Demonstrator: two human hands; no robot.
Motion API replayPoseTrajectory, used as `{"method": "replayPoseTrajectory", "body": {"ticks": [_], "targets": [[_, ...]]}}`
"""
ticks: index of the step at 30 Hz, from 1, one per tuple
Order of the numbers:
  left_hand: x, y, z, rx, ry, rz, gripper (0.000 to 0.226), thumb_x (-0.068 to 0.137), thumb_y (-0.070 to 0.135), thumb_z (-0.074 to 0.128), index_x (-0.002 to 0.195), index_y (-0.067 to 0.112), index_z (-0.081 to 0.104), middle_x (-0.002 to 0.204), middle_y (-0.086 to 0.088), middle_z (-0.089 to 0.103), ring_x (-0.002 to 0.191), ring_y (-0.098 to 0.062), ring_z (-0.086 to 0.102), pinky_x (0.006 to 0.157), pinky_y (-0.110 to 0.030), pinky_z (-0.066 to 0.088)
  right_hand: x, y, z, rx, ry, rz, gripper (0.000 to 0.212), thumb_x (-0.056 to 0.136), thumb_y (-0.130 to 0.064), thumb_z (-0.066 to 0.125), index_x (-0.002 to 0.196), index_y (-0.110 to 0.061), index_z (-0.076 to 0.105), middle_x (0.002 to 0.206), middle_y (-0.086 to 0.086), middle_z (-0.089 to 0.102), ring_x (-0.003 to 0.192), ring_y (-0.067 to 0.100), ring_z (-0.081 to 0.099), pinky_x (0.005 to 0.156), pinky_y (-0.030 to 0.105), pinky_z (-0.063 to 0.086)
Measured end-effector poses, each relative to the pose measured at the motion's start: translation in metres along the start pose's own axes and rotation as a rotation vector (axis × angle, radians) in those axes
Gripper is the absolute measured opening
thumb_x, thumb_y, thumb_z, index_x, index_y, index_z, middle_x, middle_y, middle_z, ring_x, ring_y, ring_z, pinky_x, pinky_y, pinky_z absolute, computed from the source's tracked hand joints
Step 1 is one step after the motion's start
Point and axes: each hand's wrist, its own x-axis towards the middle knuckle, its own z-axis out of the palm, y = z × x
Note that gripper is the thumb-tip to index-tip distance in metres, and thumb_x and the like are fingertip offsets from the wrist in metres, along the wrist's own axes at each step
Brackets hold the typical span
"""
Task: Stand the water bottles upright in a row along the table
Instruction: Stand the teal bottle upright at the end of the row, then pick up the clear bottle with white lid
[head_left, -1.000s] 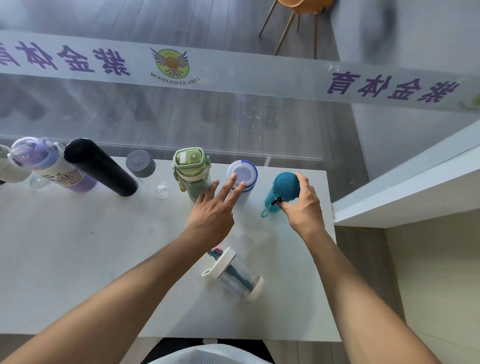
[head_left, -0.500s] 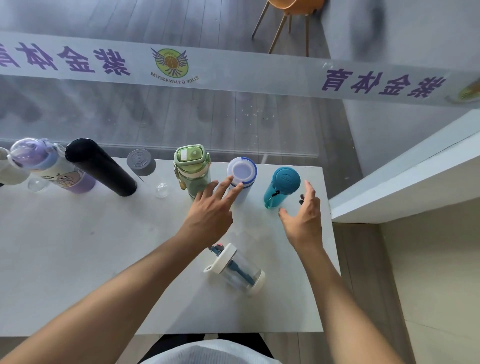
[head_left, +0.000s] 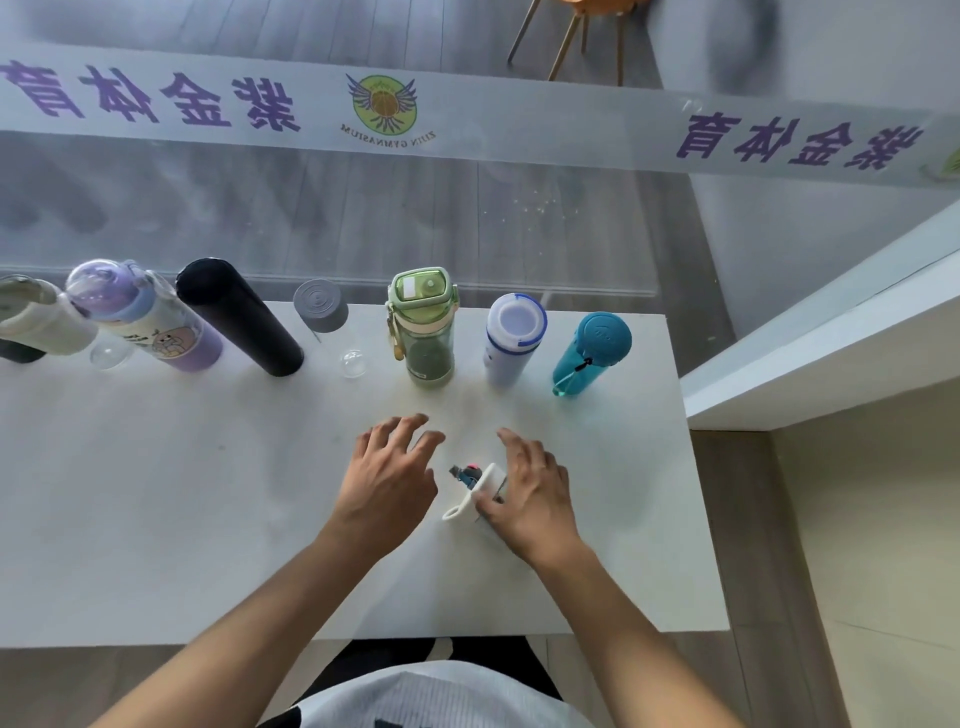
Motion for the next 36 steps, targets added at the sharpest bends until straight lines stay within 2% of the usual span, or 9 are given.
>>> {"method": "replayPoseTrajectory", "body": {"ticks": [2, 4, 9, 12, 18, 22, 27, 32, 36], "targets": [[-0.010, -0.008, 0.002, 0.001, -0.016, -0.013, 0.045, 0.074, 0.018, 0.074, 0.117, 0.020, 0.063, 0.132, -0.008, 0.059, 0.117, -0.036, 0.054, 0.093, -0.048, 0.044, 0.002, -0.011, 0.010, -0.060, -0.105, 0.028, 0.096, 0.076, -0.059, 0.066, 0.154, -0.031, 0.018, 0.144, 0.003, 0.039, 0.132, 0.026, 0.041, 0.112, 0.039, 0.028], [-0.017, -0.015, 0.003, -0.013, -0.022, -0.027, 0.044, 0.075, 0.018, 0.072, 0.118, 0.020, 0.063, 0.132, -0.008, 0.058, 0.118, -0.036, 0.053, 0.094, -0.048, 0.043, 0.008, -0.018, 0.020, -0.120, -0.183, 0.058, 0.101, 0.074, -0.059, 0.069, 0.154, -0.029, 0.016, 0.143, 0.007, 0.041, 0.131, 0.030, 0.044, 0.112, 0.042, 0.029], [-0.027, -0.028, 0.003, -0.036, -0.014, -0.026, 0.041, 0.076, 0.017, 0.070, 0.117, 0.021, 0.062, 0.131, -0.007, 0.059, 0.117, -0.035, 0.053, 0.096, -0.047, 0.041, 0.018, -0.021, 0.030, -0.211, -0.258, 0.099, 0.084, 0.075, -0.050, 0.072, 0.144, -0.025, 0.030, 0.132, 0.009, 0.049, 0.120, 0.032, 0.053, 0.101, 0.041, 0.036], [-0.028, -0.034, 0.003, -0.043, -0.007, -0.010, 0.040, 0.077, 0.018, 0.069, 0.117, 0.021, 0.062, 0.130, -0.007, 0.059, 0.116, -0.034, 0.054, 0.097, -0.047, 0.041, 0.017, -0.017, 0.026, -0.166, -0.183, 0.116, 0.078, 0.072, -0.047, 0.070, 0.138, -0.025, 0.035, 0.128, 0.008, 0.050, 0.115, 0.030, 0.054, 0.098, 0.039, 0.038], [-0.020, -0.031, 0.003, -0.074, 0.002, 0.047, 0.041, 0.076, 0.018, 0.071, 0.116, 0.021, 0.063, 0.127, -0.007, 0.061, 0.113, -0.035, 0.055, 0.095, -0.047, 0.042, 0.008, 0.000, -0.010, 0.045, 0.089, 0.191, 0.092, 0.069, -0.051, 0.075, 0.146, -0.022, 0.034, 0.129, 0.007, 0.046, 0.117, 0.029, 0.054, 0.101, 0.039, 0.039], [-0.011, -0.018, 0.002, -0.095, 0.003, 0.081, 0.042, 0.076, 0.019, 0.073, 0.116, 0.021, 0.063, 0.124, -0.007, 0.062, 0.112, -0.035, 0.056, 0.093, -0.046, 0.044, -0.001, 0.019, -0.027, 0.097, 0.204, 0.241, 0.086, 0.068, -0.053, 0.078, 0.139, -0.021, 0.042, 0.125, 0.004, 0.048, 0.115, 0.028, 0.055, 0.098, 0.038, 0.041], [0.003, 0.000, 0.001, -0.094, 0.022, 0.108, 0.042, 0.076, 0.020, 0.073, 0.117, 0.020, 0.063, 0.122, -0.006, 0.062, 0.110, -0.035, 0.057, 0.091, -0.045, 0.046, -0.002, 0.054, -0.039, 0.227, 0.288, 0.252, 0.081, 0.065, -0.043, 0.086, 0.133, -0.019, 0.050, 0.113, -0.003, 0.043, 0.108, 0.026, 0.055, 0.098, 0.031, 0.043], [0.012, 0.025, 0.004, -0.089, 0.038, 0.078, 0.043, 0.076, 0.020, 0.073, 0.117, 0.021, 0.063, 0.121, -0.005, 0.062, 0.109, -0.035, 0.057, 0.090, -0.045, 0.047, 0.012, 0.100, -0.058, 0.320, 0.327, 0.309, 0.099, 0.063, -0.034, 0.091, 0.145, -0.012, 0.041, 0.130, 0.009, 0.046, 0.119, 0.028, 0.054, 0.107, 0.041, 0.045], [0.021, 0.058, 0.009, -0.068, 0.038, 0.069, 0.044, 0.074, 0.018, 0.075, 0.116, 0.021, 0.063, 0.120, -0.006, 0.063, 0.108, -0.035, 0.059, 0.089, -0.045, 0.048, 0.028, 0.128, -0.076, 0.365, 0.352, 0.278, 0.095, 0.064, -0.029, 0.089, 0.143, -0.009, 0.041, 0.127, 0.009, 0.045, 0.116, 0.028, 0.055, 0.104, 0.035, 0.045]]}}
